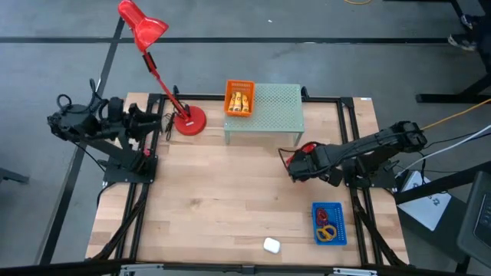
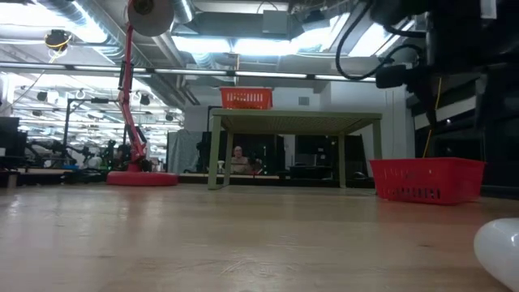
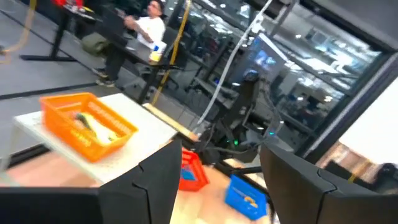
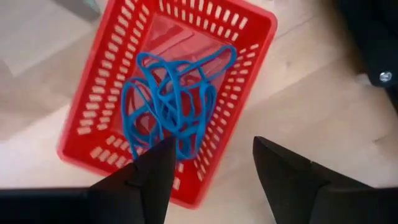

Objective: Pick & Place Office Desk Supplies
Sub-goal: Put the red bin on the shelf

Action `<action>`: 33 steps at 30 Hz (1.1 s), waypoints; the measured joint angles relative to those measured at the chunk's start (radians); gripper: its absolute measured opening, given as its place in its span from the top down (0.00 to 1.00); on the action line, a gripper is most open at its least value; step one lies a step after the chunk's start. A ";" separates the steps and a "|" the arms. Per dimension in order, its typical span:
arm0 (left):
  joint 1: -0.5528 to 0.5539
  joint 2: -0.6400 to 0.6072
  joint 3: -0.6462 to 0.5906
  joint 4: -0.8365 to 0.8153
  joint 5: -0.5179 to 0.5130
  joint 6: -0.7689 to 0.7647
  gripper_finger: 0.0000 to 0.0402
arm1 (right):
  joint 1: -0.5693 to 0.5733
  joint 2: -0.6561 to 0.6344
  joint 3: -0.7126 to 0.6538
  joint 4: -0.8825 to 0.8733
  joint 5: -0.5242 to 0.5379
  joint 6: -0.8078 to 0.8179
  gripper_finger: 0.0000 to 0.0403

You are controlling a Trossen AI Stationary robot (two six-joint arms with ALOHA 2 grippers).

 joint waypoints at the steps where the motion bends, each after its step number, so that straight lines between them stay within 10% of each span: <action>1: 0.000 -0.012 -0.001 -0.016 -0.014 0.000 0.46 | -0.007 0.000 0.000 0.002 -0.006 0.006 0.46; 33: 0.000 -0.264 -0.001 -0.252 0.096 -0.207 0.46 | -0.065 0.338 -0.008 0.066 -0.130 0.060 0.46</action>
